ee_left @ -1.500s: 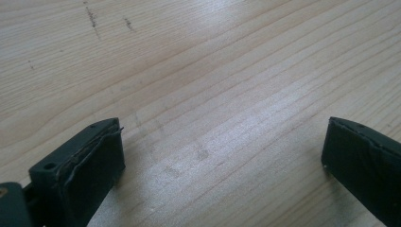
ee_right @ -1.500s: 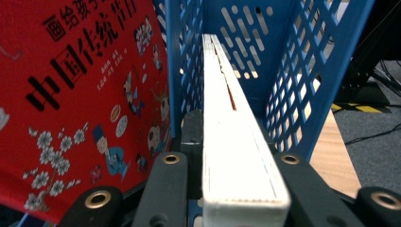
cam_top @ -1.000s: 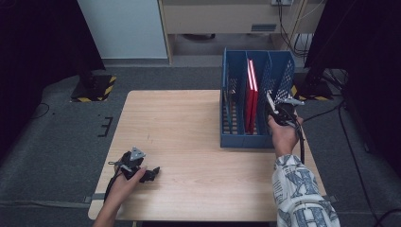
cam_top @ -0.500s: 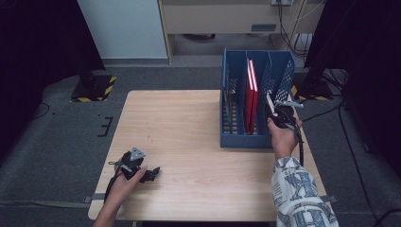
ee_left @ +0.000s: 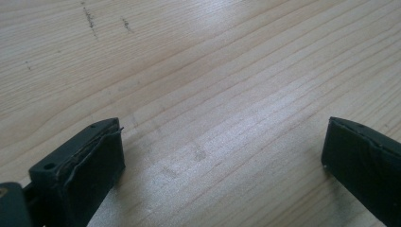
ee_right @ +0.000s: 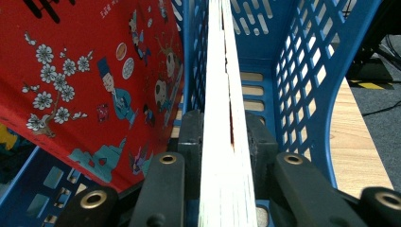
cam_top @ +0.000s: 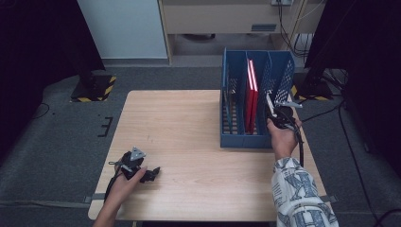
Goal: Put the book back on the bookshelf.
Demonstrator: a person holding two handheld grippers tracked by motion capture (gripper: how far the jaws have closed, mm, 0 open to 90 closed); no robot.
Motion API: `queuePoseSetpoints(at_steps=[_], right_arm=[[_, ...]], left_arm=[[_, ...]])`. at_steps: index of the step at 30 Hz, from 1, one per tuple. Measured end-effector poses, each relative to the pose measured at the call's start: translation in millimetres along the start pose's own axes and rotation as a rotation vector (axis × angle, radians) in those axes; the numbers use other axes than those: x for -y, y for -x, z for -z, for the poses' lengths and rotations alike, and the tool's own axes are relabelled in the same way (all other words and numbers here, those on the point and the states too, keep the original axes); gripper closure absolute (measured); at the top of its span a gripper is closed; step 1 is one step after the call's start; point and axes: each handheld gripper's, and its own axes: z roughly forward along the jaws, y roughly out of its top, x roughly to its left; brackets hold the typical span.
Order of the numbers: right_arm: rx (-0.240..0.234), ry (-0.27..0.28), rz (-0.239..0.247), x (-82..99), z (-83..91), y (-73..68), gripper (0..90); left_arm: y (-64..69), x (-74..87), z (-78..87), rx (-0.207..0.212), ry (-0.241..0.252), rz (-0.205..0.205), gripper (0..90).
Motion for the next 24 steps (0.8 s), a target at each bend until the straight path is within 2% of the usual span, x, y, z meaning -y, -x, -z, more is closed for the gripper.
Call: queuePoseSetpoints(at_steps=[14, 24], right_arm=[[-0.004, 0.006, -0.01, 0.3, -0.1, -1.3, 71.3], [0.001, 0.03, -0.019, 3.5, -0.9, -1.8, 70.2]], left_arm=[[0.4, -0.1, -0.2, 0.002, 0.001, 0.0, 0.0], [0.6, -0.3, -0.2, 0.002, -0.001, -0.002, 0.0]])
